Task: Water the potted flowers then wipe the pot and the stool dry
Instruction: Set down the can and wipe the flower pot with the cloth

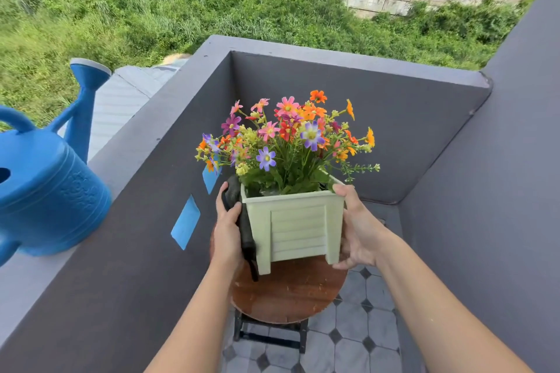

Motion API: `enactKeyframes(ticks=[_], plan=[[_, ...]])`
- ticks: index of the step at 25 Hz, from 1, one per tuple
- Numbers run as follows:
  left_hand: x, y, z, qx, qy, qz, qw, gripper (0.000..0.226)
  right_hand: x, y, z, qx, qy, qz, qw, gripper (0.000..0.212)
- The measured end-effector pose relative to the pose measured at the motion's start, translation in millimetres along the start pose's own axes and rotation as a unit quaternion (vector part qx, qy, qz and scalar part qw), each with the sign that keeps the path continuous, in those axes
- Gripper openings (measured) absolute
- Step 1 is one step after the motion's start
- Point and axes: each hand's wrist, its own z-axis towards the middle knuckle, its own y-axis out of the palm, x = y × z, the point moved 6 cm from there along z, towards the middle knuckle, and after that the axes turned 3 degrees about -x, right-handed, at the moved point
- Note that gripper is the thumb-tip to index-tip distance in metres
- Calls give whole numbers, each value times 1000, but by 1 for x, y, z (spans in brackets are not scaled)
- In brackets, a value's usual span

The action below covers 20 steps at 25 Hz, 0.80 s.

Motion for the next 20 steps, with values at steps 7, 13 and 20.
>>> enactKeyframes(ticks=[7,13,20], plan=[[6,5,22,-71,-43,1,997,54,16,-7,-3,-82,1,78,994,79],[26,-1,1,-51,66,38,996,47,26,4,-1,21,-27,175,984,108],[29,4,-18,14,85,85,993,36,7,11,6,159,-149,151,964,136]])
